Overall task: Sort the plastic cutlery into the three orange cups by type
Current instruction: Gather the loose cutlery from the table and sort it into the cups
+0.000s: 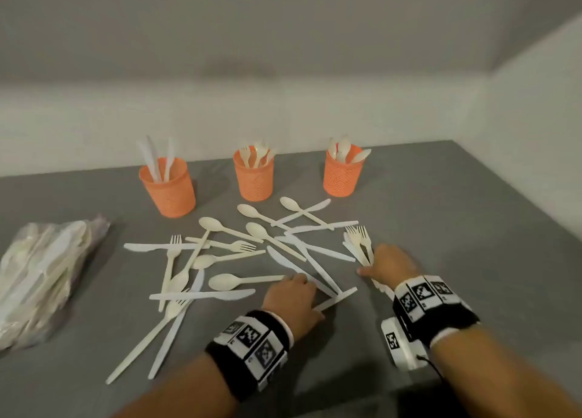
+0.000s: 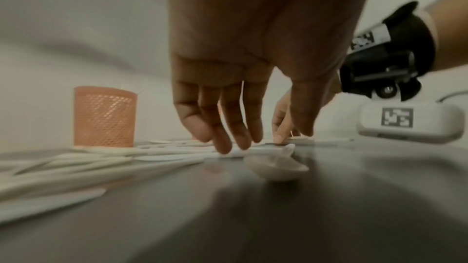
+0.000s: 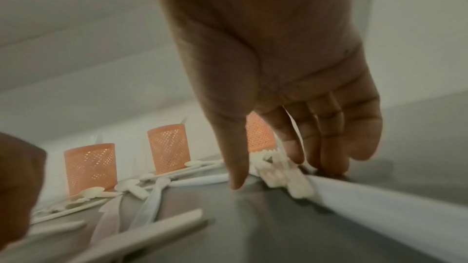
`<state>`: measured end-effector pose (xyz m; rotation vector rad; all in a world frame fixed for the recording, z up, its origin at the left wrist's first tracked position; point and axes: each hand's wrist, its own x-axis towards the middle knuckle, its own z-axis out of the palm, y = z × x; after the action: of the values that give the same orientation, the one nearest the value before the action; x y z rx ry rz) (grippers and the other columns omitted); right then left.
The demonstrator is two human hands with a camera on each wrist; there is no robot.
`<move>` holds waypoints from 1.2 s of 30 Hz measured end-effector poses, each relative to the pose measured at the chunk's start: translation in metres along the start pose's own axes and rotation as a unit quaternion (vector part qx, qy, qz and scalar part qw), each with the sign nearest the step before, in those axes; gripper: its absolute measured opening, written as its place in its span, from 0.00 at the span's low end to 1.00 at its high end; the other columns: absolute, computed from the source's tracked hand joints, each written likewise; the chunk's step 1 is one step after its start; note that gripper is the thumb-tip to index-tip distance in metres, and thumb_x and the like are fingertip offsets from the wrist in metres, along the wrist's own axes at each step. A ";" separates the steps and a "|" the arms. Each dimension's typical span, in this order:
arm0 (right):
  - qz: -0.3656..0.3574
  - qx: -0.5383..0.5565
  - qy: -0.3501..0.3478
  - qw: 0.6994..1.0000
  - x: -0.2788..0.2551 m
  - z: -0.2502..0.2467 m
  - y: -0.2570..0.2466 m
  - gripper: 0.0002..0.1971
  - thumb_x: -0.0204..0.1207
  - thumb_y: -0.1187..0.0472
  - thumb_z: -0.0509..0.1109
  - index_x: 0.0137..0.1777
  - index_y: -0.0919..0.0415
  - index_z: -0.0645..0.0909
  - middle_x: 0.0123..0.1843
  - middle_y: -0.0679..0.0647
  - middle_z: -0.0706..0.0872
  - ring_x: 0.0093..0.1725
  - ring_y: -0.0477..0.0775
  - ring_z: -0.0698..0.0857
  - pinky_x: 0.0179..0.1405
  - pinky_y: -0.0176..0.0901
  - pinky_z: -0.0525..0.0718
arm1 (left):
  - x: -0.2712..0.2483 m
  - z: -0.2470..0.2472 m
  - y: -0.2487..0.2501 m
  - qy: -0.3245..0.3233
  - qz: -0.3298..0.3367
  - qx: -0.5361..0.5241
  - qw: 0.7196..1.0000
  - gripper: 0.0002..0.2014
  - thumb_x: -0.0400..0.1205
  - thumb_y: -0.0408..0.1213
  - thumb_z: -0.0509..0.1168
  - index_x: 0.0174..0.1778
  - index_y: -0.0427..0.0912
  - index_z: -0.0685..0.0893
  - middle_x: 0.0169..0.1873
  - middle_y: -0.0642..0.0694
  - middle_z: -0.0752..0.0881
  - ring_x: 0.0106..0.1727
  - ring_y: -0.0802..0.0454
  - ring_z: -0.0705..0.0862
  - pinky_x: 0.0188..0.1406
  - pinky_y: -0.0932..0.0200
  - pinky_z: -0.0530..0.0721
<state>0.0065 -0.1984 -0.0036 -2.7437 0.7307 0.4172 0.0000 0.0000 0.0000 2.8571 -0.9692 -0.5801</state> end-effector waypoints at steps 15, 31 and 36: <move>0.034 0.088 -0.020 0.995 0.013 0.013 -0.001 0.19 0.81 0.67 0.52 0.71 0.71 0.62 0.68 0.69 0.75 0.61 0.67 0.79 0.60 0.54 0.78 | -0.002 0.002 0.004 0.077 -0.068 -0.012 0.995 0.13 0.83 0.32 0.52 0.55 0.45 0.80 0.54 0.40 0.85 0.58 0.39 0.82 0.53 0.51 0.79; -0.293 0.246 -0.022 0.924 -0.035 -0.018 -0.077 0.17 0.82 0.66 0.54 0.69 0.65 0.68 0.55 0.65 0.83 0.52 0.62 0.82 0.51 0.49 0.82 | 0.023 -0.030 0.007 0.244 -0.150 -0.647 0.707 0.17 0.82 0.49 0.60 0.39 0.38 0.80 0.36 0.39 0.83 0.37 0.46 0.83 0.35 0.54 0.87; -0.355 0.189 -0.083 0.912 -0.045 -0.005 -0.102 0.15 0.77 0.72 0.58 0.64 0.70 0.73 0.65 0.65 0.72 0.62 0.63 0.77 0.61 0.46 0.75 | 0.029 -0.029 -0.002 0.228 -0.248 -0.729 0.596 0.18 0.84 0.49 0.56 0.39 0.40 0.81 0.28 0.43 0.81 0.24 0.53 0.79 0.20 0.66 0.75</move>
<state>0.0228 -0.0950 0.0353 -2.3440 -0.2307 0.2920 0.0334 -0.0175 0.0165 1.4358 0.4153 -0.3074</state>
